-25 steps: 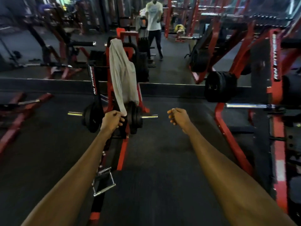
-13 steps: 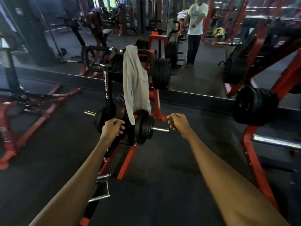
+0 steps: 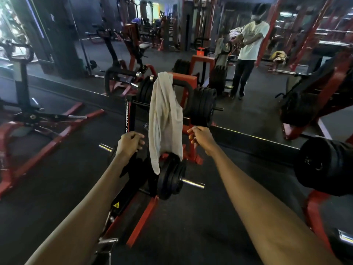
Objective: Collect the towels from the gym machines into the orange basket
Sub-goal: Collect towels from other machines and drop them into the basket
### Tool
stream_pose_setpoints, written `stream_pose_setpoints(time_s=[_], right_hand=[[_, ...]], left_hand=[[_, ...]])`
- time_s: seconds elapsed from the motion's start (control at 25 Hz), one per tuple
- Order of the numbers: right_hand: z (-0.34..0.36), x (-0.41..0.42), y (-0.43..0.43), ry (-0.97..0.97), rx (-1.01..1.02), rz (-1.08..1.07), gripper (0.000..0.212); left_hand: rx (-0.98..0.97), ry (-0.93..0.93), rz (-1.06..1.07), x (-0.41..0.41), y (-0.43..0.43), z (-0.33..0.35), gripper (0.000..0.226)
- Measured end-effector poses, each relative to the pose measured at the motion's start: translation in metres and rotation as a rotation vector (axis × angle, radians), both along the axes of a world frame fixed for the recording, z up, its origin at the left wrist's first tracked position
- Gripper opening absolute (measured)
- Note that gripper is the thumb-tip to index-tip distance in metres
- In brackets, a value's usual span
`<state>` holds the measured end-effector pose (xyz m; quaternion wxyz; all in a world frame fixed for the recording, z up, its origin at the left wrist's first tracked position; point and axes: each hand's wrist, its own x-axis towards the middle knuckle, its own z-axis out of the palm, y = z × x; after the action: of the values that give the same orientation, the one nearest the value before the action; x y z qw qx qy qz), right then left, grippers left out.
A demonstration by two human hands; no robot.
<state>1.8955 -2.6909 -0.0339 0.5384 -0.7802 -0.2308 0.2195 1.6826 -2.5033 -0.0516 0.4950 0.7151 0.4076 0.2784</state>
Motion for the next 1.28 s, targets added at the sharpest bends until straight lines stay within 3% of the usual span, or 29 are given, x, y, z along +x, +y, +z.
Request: stream_pose_setpoints(time_s=[0.2,0.4,0.56,0.84,1.0,1.16,1.28], right_hand=[[-0.013,0.057,0.059,0.026,-0.009,0.035,0.035],[-0.015,0.120,0.124,-0.037,-0.019,0.082,0.024],[-0.010,0.171,0.180,-0.111,-0.088,0.173,0.058],[-0.017,0.177,0.251,-0.223,-0.089,0.359,0.071],[-0.024,0.172,0.272,-0.245,-0.189,0.327,0.035],[-0.016,0.171,0.256,-0.103,0.023,0.292,0.005],[-0.009,0.169,0.238,-0.121,0.199,0.180,0.038]], left_hand=[[0.017,0.043,0.045,0.046,0.042,0.009,0.023],[0.030,0.033,0.153,0.100,0.086,0.005,0.022],[0.009,0.043,0.191,0.142,0.122,-0.002,0.023],[0.008,0.063,0.282,0.149,0.168,-0.005,0.023],[0.035,0.092,0.291,0.146,0.183,-0.003,0.022],[0.019,0.065,0.267,0.148,0.187,-0.007,0.019],[0.023,0.065,0.217,0.157,0.177,-0.004,0.020]])
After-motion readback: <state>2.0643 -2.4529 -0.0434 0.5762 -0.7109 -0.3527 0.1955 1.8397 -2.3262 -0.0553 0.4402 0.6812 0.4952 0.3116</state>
